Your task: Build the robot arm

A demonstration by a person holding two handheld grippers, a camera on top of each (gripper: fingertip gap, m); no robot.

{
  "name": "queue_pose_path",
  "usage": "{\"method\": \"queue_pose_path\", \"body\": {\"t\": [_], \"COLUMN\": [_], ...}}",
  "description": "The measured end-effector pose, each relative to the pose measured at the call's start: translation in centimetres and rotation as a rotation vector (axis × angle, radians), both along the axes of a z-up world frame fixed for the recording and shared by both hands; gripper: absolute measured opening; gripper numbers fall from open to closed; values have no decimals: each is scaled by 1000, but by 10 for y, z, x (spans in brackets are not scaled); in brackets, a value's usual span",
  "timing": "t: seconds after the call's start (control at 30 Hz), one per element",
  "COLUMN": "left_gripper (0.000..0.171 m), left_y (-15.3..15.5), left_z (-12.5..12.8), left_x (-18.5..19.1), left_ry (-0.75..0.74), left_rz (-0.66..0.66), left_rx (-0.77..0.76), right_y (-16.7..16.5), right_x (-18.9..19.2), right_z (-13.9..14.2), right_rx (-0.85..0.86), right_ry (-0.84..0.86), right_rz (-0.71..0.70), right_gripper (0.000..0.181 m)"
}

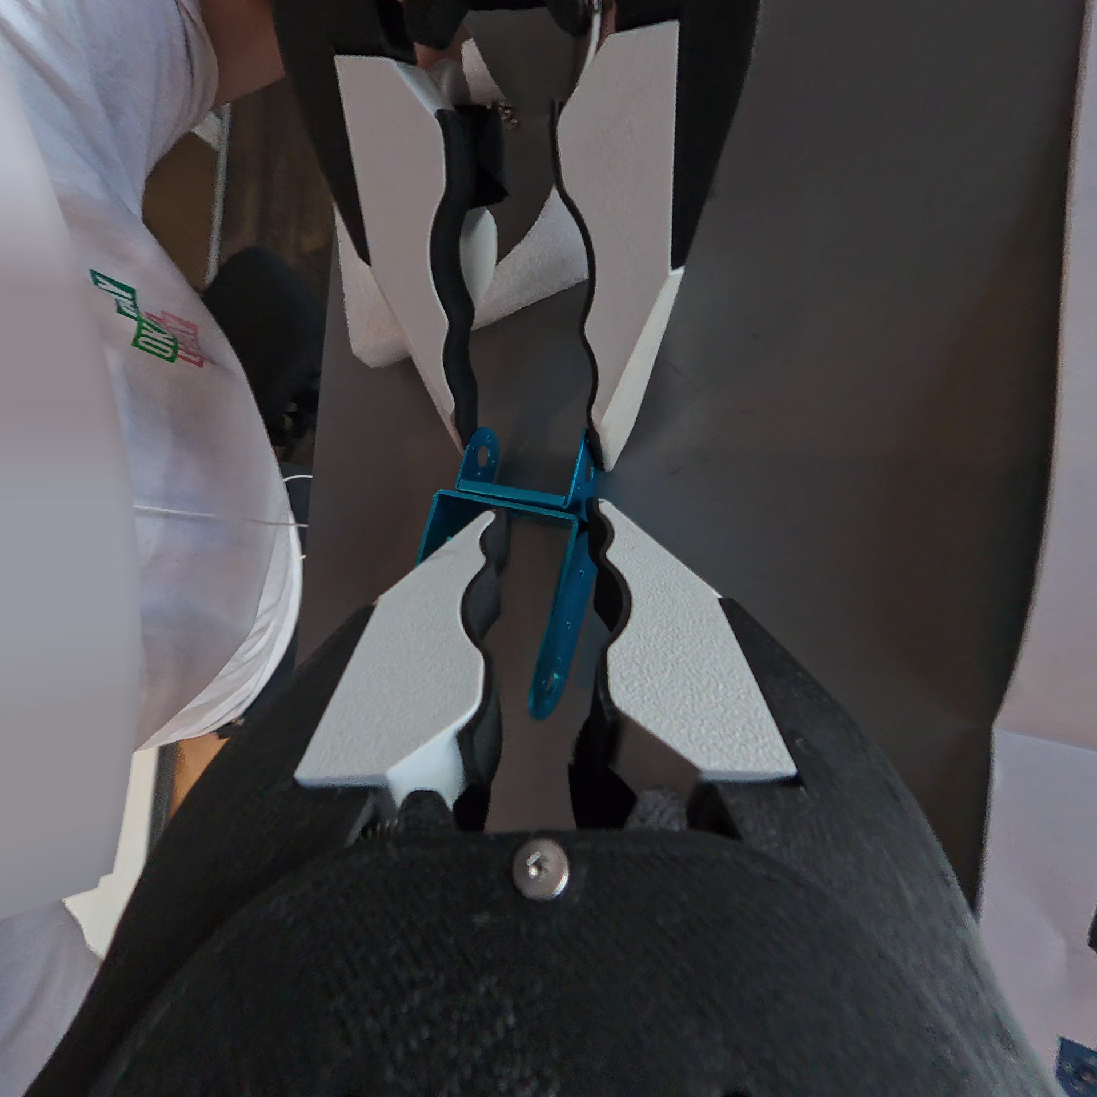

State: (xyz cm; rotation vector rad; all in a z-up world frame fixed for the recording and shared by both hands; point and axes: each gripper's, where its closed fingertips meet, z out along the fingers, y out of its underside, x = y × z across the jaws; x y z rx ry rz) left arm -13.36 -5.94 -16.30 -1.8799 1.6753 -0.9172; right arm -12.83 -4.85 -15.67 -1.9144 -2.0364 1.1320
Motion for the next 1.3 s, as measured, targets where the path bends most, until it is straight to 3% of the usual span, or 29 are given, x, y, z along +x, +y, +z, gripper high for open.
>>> {"method": "queue_pose_path", "body": {"t": [0.13,0.4,1.07,1.3], "left_gripper": [45,45,45,45], "left_y": [0,0,-3,-2], "left_z": [0,0,0,0], "left_x": [0,1,3,3], "left_ry": [3,0,2,0], "left_rz": [2,1,-14,-6], "left_rx": [3,-3,3,2], "right_y": [-6,-3,-4,-6], "right_x": [1,-2,1,4], "right_z": [2,-2,-1,3], "right_rx": [-33,124,-22,-92], "right_ry": [5,-8,4,30], "right_rz": [29,33,49,70], "right_gripper": [41,32,22,33]}}
